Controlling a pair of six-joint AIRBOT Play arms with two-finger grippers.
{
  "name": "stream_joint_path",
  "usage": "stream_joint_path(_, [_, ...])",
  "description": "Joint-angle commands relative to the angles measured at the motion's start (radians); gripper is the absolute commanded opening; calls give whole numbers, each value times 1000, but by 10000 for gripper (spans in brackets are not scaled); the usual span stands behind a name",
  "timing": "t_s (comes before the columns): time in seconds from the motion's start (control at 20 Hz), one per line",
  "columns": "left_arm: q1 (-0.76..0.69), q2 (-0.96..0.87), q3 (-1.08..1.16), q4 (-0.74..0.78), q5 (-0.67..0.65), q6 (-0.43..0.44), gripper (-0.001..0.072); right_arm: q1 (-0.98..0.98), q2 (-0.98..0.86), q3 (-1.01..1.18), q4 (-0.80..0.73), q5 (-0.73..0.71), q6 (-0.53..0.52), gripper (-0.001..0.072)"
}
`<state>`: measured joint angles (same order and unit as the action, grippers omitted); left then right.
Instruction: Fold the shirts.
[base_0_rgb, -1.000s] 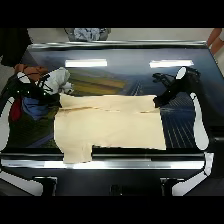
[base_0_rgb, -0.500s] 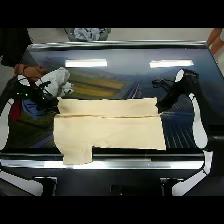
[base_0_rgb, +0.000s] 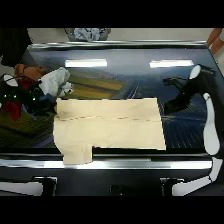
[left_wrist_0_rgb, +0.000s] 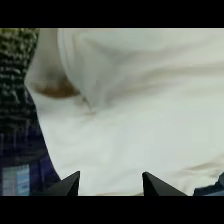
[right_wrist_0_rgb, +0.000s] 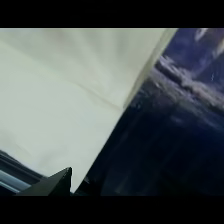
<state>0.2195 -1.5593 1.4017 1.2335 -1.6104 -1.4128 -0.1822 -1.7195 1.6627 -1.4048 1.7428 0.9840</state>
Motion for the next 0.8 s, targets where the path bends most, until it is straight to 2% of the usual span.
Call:
stream_joint_path(0.0, [61, 229, -393, -14, 104, 32, 471, -124, 138, -164, -17, -13, -5, 610])
stream_joint_path(0.1, [91, 388, -676, -56, 202, 85, 470, -170, 207, -308, -17, -79, -12, 610])
stream_joint_path(0.2, [95, 485, -840, -60, 277, 105, 469, -182, 231, -390, -16, -100, -22, 610])
stream_joint_path(0.4, [95, 505, -926, -110, 383, 105, 468, -182, 233, -412, -1, -94, -31, 609])
stream_joint_path(0.6, [94, 465, -955, -136, 410, 105, 468, -182, 243, -418, -3, -100, -32, 610])
stream_joint_path(0.65, [93, 459, -964, -140, 438, 105, 439, -182, 247, -431, -2, -102, -38, 610])
stream_joint_path(0.75, [91, 459, -965, -178, 500, 104, 315, -182, 269, -496, -2, -116, -47, 612])
